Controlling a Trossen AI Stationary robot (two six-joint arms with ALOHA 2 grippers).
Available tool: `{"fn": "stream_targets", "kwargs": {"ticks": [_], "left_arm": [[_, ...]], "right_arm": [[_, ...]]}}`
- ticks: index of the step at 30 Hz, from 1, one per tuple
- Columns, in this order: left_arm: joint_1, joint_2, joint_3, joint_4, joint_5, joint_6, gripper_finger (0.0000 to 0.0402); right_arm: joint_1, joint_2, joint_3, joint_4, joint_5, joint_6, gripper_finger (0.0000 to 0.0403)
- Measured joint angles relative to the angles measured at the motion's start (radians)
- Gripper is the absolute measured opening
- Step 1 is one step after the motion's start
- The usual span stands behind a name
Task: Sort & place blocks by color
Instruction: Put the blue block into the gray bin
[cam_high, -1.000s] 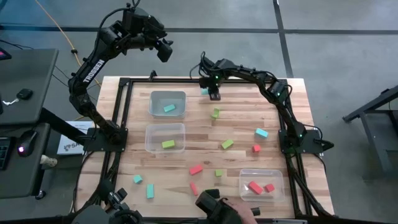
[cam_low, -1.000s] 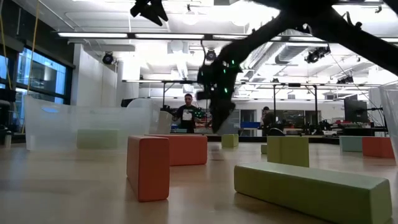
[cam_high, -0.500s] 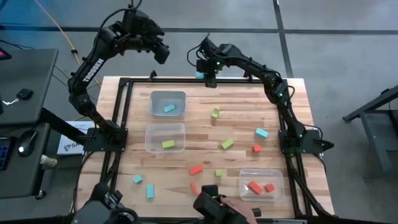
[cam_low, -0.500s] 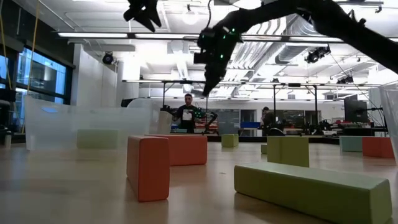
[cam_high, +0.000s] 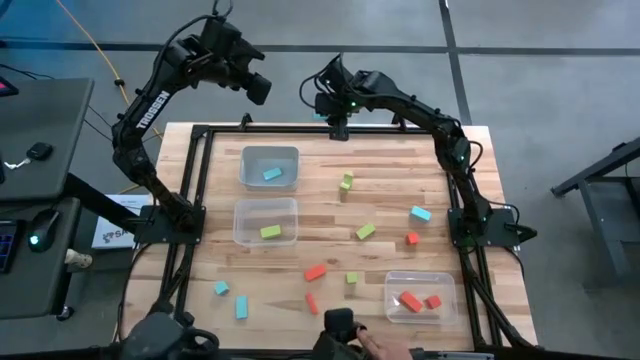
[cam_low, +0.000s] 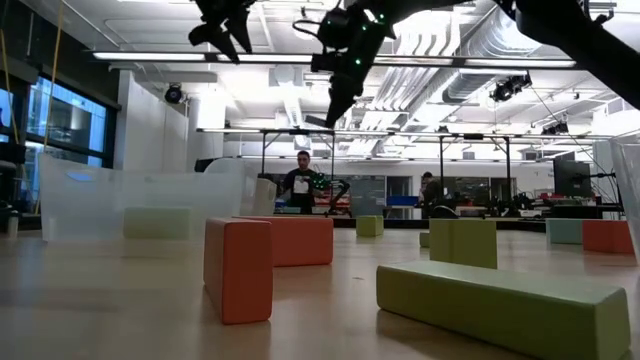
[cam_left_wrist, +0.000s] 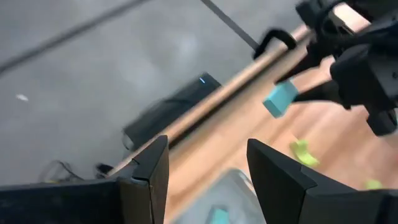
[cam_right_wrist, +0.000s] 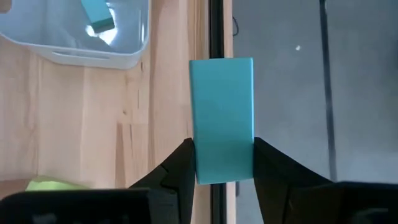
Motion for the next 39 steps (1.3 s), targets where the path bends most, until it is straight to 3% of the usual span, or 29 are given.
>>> {"fn": "stream_targets", "kwargs": {"ticks": [4, 11, 19, 24, 28, 32, 39], "left_arm": [[0.000, 0.035, 0.000, -0.038, 0.069, 0.016, 0.0166], [0.000, 0.100, 0.000, -0.055, 0.086, 0.018, 0.0166], [0.024, 0.187, 0.000, -0.055, 0.367, 0.097, 0.0166], [0.046, 0.249, 0.000, -0.056, 0.481, 0.132, 0.0165], [0.061, 0.293, 0.000, -0.063, 0.531, 0.165, 0.0165], [0.079, 0.322, 0.000, -0.080, 0.689, 0.198, 0.0165], [0.083, 0.330, 0.000, -0.075, 0.709, 0.202, 0.0165]], "right_arm": [[0.032, -0.008, 0.000, 0.002, 0.007, -0.001, 0.0105], [0.083, -0.013, 0.000, 0.000, 0.080, -0.001, 0.0105], [0.121, -0.013, 0.000, 0.000, 0.178, -0.001, 0.0105], [0.144, -0.013, 0.000, 0.019, 0.260, 0.013, 0.0105], [0.155, -0.013, 0.000, 0.038, 0.266, 0.049, 0.0105], [0.161, -0.013, 0.000, 0.038, 0.266, 0.072, 0.0105], [0.166, -0.013, 0.000, 0.065, 0.265, 0.096, 0.0105]]}}
